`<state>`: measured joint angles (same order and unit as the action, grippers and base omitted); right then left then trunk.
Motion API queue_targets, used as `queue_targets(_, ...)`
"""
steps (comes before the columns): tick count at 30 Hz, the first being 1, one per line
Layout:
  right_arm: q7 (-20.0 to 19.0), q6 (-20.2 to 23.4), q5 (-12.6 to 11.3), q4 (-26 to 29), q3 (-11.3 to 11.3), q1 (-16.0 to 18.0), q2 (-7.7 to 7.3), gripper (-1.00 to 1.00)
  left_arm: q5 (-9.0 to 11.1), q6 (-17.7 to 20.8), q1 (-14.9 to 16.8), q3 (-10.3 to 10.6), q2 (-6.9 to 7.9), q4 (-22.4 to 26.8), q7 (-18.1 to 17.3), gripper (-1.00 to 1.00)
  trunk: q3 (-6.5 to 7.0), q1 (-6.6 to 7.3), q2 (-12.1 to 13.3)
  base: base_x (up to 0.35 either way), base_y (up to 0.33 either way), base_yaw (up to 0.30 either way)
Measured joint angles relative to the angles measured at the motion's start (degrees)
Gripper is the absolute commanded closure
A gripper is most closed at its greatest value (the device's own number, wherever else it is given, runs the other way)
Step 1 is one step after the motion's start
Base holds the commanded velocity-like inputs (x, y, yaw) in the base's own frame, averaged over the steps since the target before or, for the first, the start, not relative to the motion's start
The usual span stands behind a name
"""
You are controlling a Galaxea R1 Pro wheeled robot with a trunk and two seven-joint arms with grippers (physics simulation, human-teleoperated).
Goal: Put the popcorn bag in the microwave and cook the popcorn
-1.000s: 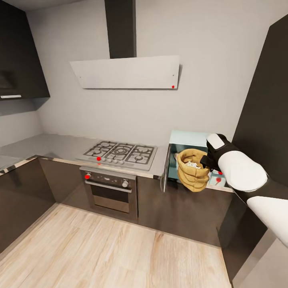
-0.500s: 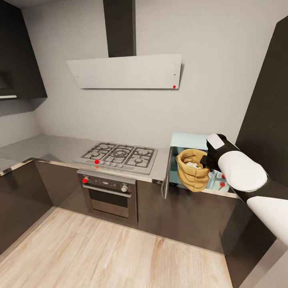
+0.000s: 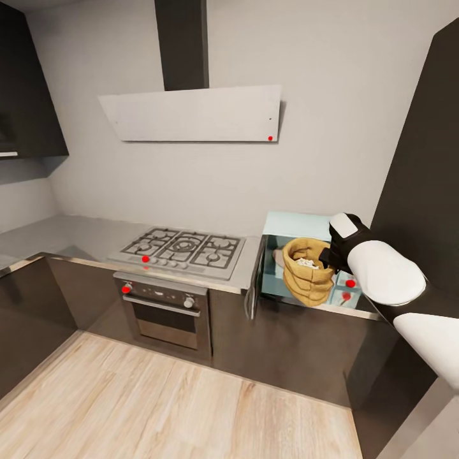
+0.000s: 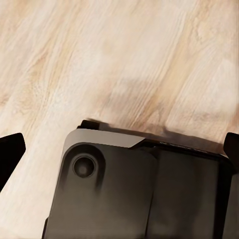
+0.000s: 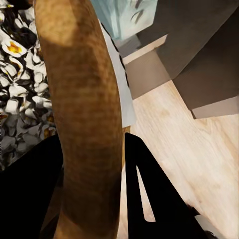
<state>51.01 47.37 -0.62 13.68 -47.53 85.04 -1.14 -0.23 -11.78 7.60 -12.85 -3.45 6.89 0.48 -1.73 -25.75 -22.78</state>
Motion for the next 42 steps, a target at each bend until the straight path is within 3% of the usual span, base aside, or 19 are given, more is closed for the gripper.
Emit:
queue_targets(27,-1.74,-0.26,0.08,0.05,0.08,-1.77,0.0,1.0,0.04,0.0,0.0,-0.01,0.02,0.0,0.0,-1.0,0.0,0.0,0.0,0.0,-0.001,0.0)
queue_targets(34,-2.1,-0.34,0.09,0.06,0.09,-1.87,0.0,1.0,0.02,0.02,0.0,0.0,0.04,0.0,0.0,-1.0,0.0,0.01,0.0,0.187,0.0,0.0)
queue_targets(42,-2.11,-0.32,0.12,0.0,0.19,-2.04,-0.8,1.0,0.01,0.01,0.0,0.0,0.0,0.0,0.0,-1.0,0.0,0.0,0.0,0.013,0.0,0.0)
